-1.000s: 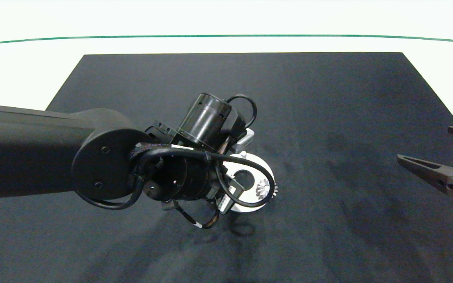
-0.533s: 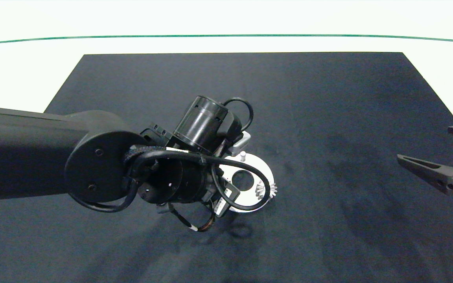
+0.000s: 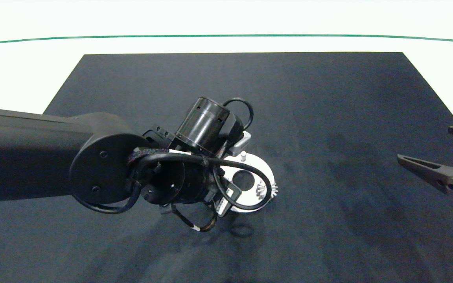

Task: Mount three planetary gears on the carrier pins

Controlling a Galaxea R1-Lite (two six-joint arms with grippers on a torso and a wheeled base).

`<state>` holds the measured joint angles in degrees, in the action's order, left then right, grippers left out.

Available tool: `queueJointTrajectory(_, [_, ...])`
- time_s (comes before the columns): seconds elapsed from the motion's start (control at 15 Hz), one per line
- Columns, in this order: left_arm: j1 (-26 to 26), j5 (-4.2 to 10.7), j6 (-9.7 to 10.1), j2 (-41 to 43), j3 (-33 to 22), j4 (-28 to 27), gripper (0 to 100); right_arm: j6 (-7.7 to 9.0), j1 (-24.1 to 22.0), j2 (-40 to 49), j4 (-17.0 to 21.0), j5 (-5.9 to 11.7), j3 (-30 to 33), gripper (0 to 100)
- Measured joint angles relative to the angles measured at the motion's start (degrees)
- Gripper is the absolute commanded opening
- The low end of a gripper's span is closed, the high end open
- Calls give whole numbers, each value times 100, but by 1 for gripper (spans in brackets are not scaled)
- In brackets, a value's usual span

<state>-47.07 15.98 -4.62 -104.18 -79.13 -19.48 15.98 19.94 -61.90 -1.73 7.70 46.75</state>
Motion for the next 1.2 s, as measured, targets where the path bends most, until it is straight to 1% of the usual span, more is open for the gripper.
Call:
queueJointTrajectory(0.33, [2,-2,24,2,-17,-2,100,-2,-2,0,0,0,-1,100])
queueJointTrajectory(0.47, [51,-2,38,40,-238,-13,100,-2,-7,2,2,0,-1,100])
queueJointTrajectory(0.67, [510,-2,94,101,-857,-66,100,0,-10,2,0,0,-6,100])
queueJointTrajectory(0.73, [680,-2,124,110,-964,-111,100,-2,-10,2,0,-2,-9,100])
queueJointTrajectory(0.87, [961,0,221,96,-1029,-140,100,-2,-10,2,2,1,-21,100])
queueJointTrajectory(1.0, [1140,-2,254,51,-1017,-141,100,0,-10,2,2,4,-30,100])
queueJointTrajectory(1.2, [1273,0,284,-87,-1012,-113,100,6,-10,2,-2,6,-39,100])
